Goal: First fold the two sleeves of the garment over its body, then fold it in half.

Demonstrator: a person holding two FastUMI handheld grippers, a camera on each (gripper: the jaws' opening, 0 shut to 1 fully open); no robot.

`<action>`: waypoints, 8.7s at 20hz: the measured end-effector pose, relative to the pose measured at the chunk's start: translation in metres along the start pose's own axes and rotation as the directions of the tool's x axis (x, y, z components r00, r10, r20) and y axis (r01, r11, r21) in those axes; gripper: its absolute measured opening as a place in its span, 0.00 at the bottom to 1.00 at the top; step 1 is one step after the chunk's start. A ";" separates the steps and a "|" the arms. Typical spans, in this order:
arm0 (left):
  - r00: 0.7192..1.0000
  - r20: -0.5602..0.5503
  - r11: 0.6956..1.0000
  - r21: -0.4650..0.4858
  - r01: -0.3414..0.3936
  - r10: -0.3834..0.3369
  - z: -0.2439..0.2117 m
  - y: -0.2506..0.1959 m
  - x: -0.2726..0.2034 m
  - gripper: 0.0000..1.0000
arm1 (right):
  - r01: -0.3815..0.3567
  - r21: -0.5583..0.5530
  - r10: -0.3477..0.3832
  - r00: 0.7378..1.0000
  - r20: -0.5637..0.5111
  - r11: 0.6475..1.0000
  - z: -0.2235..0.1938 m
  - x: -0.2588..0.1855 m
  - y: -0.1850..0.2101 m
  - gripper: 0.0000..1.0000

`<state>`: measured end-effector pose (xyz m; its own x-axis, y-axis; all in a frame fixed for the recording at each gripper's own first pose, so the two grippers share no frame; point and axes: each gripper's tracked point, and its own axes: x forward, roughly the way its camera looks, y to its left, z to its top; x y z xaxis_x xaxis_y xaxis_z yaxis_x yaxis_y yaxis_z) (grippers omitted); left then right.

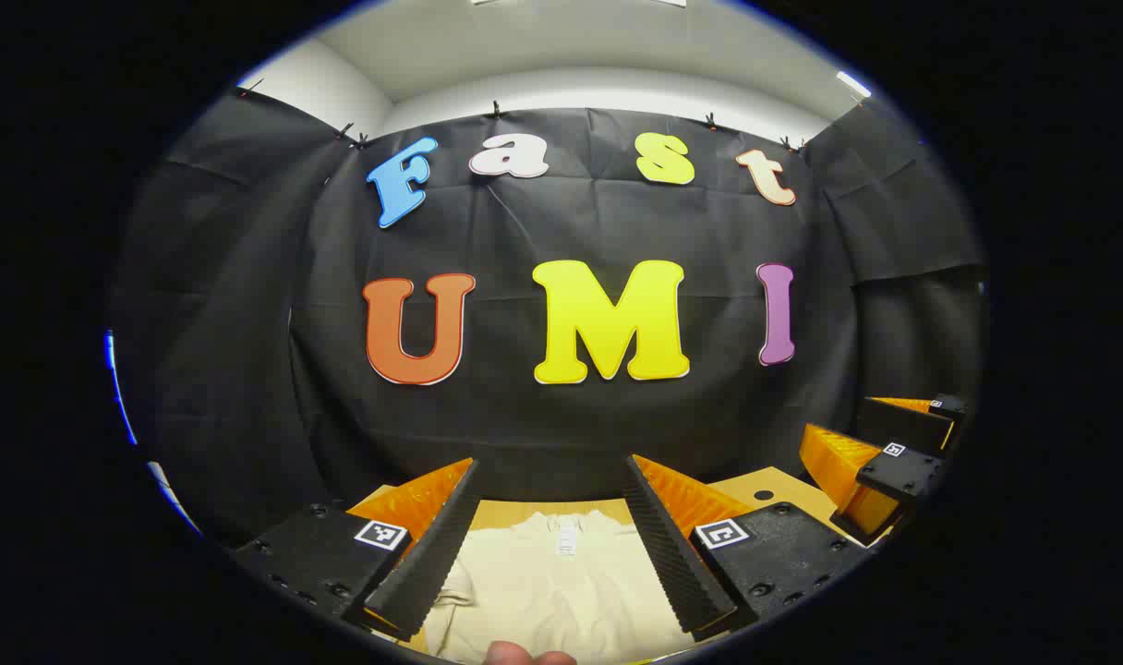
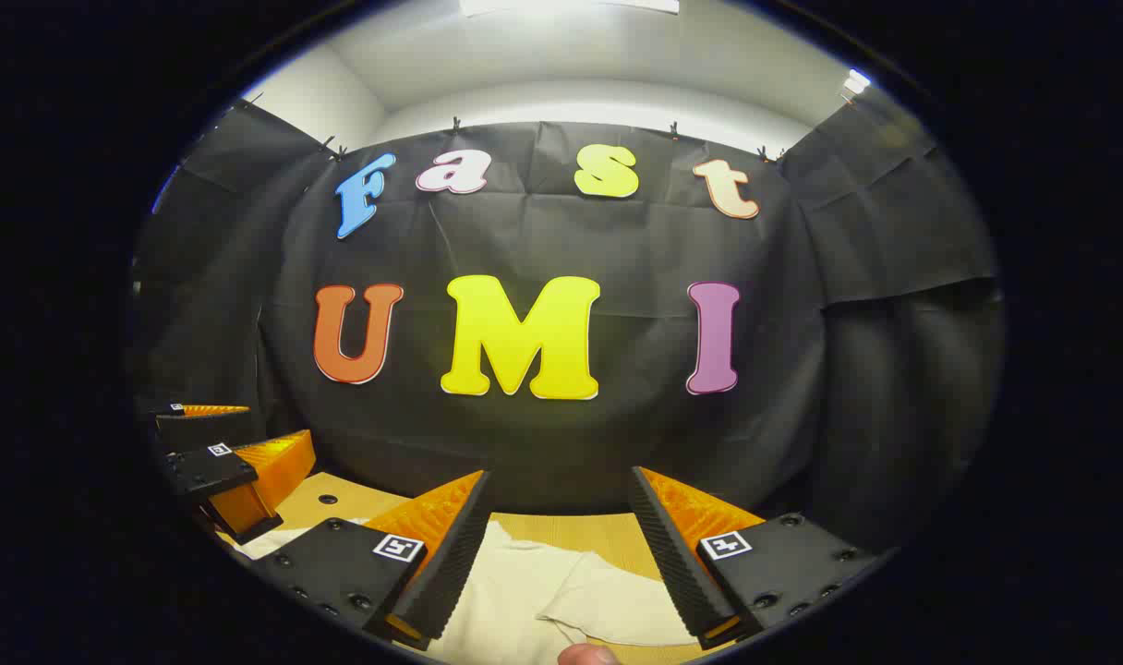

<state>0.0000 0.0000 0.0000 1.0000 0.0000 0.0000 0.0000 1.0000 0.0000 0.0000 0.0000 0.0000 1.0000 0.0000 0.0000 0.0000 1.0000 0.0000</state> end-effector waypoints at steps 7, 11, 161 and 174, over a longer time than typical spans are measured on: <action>1.000 -0.019 1.000 -0.013 -0.008 0.008 -0.005 0.000 0.003 0.97 | 0.005 0.013 -0.005 1.000 0.011 1.000 0.005 0.007 0.000 0.93; 1.000 -0.023 1.000 -0.025 -0.001 0.000 -0.008 0.000 0.005 0.97 | -0.006 0.012 0.006 1.000 -0.003 1.000 0.001 0.007 0.005 0.92; 0.812 -0.416 0.910 0.125 -0.394 0.409 -0.203 0.270 -0.157 1.00 | -0.634 0.069 0.567 0.631 -0.530 0.770 -0.213 0.172 0.324 0.66; 0.723 -0.632 0.946 0.047 -0.322 0.277 -0.336 0.249 -0.182 1.00 | -0.631 0.043 0.577 0.677 -0.457 0.774 -0.112 0.054 0.204 0.67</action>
<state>-0.1821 0.2490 -0.3363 0.7233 0.2774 -0.6324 -0.3220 0.9456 0.0466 0.0544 0.2041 -0.1122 0.6770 0.5772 -0.4567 -0.6315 0.7742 0.0425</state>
